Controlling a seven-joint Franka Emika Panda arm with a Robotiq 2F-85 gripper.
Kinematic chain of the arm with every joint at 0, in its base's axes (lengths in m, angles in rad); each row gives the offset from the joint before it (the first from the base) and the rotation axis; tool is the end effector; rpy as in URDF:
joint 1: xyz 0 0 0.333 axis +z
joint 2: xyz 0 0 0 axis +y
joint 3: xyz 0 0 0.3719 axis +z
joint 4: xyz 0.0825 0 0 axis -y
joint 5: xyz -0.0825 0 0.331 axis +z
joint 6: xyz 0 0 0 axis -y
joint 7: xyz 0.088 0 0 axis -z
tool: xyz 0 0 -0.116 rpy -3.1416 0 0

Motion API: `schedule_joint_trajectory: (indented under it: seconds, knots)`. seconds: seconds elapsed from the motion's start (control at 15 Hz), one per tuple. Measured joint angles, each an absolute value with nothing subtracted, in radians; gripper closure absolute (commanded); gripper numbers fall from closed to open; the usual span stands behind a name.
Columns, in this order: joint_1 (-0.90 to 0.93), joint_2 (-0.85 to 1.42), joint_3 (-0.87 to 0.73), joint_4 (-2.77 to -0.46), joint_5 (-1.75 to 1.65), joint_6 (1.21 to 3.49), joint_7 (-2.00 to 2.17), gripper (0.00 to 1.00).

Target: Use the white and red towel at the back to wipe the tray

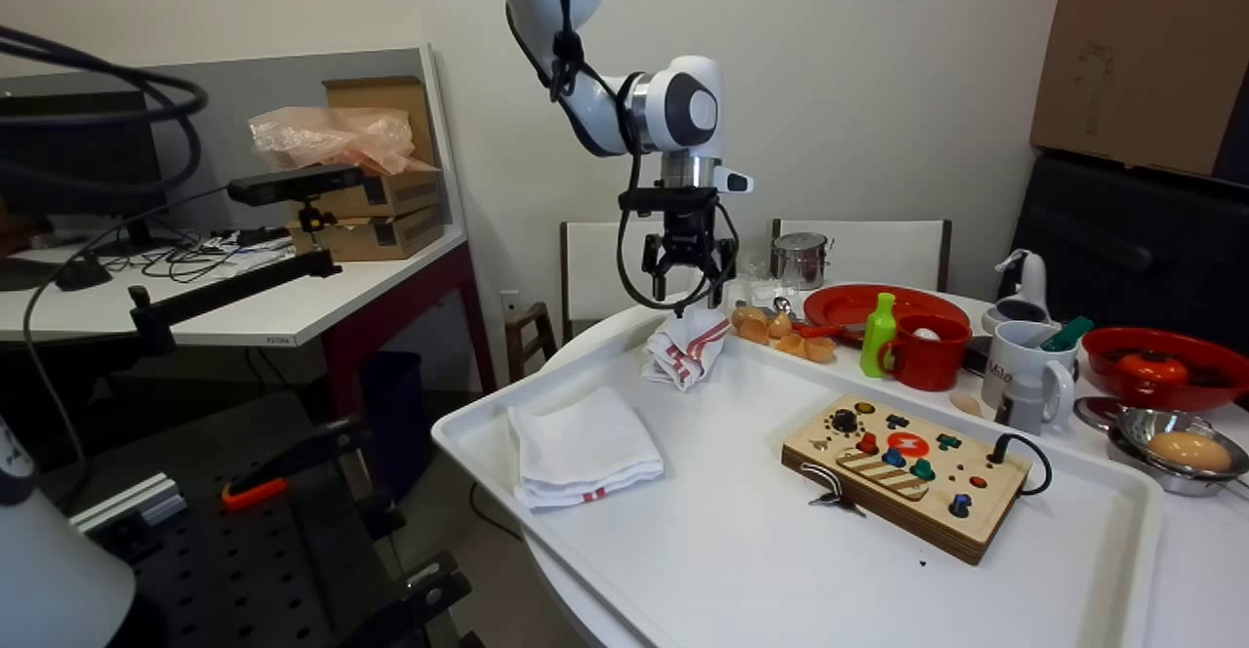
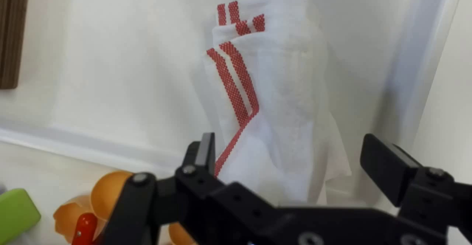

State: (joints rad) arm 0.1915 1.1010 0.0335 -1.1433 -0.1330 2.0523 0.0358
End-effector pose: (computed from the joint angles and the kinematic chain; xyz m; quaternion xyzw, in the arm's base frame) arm 0.7285 0.1498 0.1556 0.9871 0.1224 -0.0893 0.0520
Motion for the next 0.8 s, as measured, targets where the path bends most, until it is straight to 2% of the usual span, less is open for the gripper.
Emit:
schedule_joint_trajectory:
  seconds: [0.8]
  knots:
    - [0.192,1.048,0.033,-1.191,-0.139,2.070,0.023,0.00]
